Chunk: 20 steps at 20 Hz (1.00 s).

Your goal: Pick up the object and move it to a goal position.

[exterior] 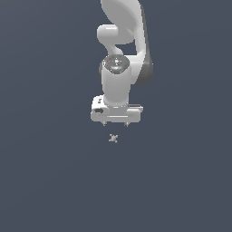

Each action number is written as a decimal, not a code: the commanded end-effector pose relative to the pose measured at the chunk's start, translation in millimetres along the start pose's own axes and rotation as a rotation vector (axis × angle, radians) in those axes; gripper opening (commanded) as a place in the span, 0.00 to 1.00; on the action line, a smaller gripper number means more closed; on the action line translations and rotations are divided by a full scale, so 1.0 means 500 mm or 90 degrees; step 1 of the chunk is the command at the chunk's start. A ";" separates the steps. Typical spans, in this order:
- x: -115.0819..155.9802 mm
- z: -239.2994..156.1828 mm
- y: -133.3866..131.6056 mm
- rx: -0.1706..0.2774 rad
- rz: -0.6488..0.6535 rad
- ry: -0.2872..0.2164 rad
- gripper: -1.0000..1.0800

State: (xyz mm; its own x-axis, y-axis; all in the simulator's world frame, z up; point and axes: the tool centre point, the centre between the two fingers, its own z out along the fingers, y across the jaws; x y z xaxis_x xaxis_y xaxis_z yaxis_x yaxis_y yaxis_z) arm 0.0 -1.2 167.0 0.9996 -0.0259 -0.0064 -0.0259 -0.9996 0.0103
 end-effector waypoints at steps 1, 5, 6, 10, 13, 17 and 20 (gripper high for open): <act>0.000 0.000 0.000 0.000 0.000 0.000 0.96; -0.006 0.004 -0.004 0.004 0.003 -0.006 0.96; -0.010 0.006 -0.006 0.007 0.005 -0.010 0.96; -0.023 0.013 -0.013 0.016 0.013 -0.023 0.96; -0.025 0.013 -0.015 0.018 0.015 -0.025 0.96; -0.023 0.016 -0.013 0.016 0.007 -0.023 0.96; -0.022 0.024 -0.011 0.016 -0.007 -0.022 0.96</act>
State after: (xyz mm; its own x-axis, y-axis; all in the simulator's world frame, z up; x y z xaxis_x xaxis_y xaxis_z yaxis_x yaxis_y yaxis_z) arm -11.1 5.1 157.3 0.9988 -0.0253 -0.0416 -0.0259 -0.9996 -0.0151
